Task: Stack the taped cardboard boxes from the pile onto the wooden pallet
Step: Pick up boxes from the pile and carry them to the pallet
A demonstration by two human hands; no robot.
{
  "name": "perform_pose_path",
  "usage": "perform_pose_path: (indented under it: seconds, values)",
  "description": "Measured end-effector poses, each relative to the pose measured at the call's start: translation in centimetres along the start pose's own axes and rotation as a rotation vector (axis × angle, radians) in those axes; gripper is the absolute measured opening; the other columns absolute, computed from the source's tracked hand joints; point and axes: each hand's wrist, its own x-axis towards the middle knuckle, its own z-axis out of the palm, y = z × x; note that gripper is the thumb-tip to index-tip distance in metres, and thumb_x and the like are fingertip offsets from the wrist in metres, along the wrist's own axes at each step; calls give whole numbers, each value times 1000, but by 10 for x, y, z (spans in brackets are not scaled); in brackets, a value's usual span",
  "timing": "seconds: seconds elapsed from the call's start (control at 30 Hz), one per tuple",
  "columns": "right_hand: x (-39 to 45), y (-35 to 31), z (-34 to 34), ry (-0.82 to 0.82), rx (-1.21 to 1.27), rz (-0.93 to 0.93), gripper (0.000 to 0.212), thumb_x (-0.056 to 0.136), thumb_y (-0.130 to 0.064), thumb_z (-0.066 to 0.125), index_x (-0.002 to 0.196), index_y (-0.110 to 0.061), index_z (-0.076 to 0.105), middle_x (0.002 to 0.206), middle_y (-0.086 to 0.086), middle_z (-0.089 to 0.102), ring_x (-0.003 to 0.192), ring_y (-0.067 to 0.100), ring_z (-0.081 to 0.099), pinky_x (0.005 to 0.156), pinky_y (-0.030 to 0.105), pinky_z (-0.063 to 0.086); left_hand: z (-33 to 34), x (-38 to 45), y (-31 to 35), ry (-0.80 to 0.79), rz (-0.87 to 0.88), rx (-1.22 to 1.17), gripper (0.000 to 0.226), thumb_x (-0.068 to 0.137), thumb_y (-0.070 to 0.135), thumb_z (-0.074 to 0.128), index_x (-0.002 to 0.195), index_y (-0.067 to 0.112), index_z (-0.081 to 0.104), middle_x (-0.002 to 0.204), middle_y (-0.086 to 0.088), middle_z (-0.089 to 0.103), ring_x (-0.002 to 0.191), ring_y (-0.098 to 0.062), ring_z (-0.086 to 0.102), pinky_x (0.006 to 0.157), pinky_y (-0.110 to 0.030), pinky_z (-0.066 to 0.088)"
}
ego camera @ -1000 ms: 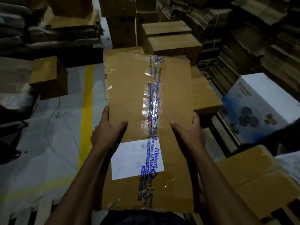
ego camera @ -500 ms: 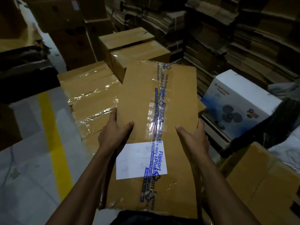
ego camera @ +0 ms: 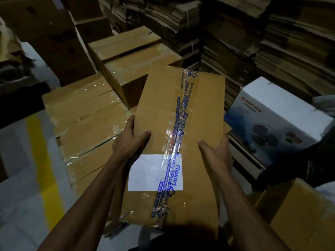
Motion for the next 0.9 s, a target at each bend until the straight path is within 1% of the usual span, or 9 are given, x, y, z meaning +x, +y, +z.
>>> perform_pose_path:
  seconds: [0.13,0.2,0.3,0.43,0.53,0.6,0.73,0.9]
  values:
    - [66,-18,3,-31,-14,46,90,81,-52,72,152,-32,21,132,7,57,118,33,54,94,43,41,24,54,31,-5,-36,-35,86,70,71,58,145,48,22,138,9,55,110,-27,62,94,-50,51]
    - [89,-29,5,-38,-14,71,87,83,-50,71,152,-31,22,132,8,57,117,35,54,93,43,41,30,79,46,-22,-49,-44,85,70,67,59,145,45,25,137,8,55,110,-26,62,94,-49,51]
    - [120,-42,10,-27,-21,102,85,83,-51,71,150,-29,25,130,9,58,114,36,56,93,44,44,36,113,65,-68,-48,-15,87,71,65,59,146,38,25,140,5,53,112,-27,60,95,-49,50]
    - [147,-54,17,-16,-5,120,82,81,-52,71,148,-29,27,130,8,58,115,36,56,97,49,46,42,151,74,-125,-51,-6,88,71,64,63,146,36,26,140,1,52,113,-28,59,95,-51,51]
    - [163,-55,23,-10,8,129,83,81,-50,71,148,-31,28,131,7,58,116,36,56,97,48,44,51,179,71,-160,-37,-38,94,62,67,66,143,35,30,137,1,55,114,-27,59,97,-50,49]
    - [172,-53,27,1,0,125,83,81,-50,70,149,-32,27,131,6,58,116,36,56,96,45,43,57,195,69,-149,-36,-40,96,59,67,68,141,33,32,135,1,56,115,-26,59,98,-48,48]
    - [190,-48,37,5,8,147,82,81,-50,69,149,-32,26,129,6,59,115,35,56,94,44,43,75,221,70,-130,-87,13,83,77,52,75,141,22,31,133,-7,57,113,-30,59,96,-48,49]
    - [232,-49,45,-31,-22,175,80,84,-49,69,148,-29,26,130,7,59,116,35,56,96,46,43,100,253,74,-132,-121,-7,77,81,46,75,138,17,31,132,-11,56,114,-33,58,97,-49,48]
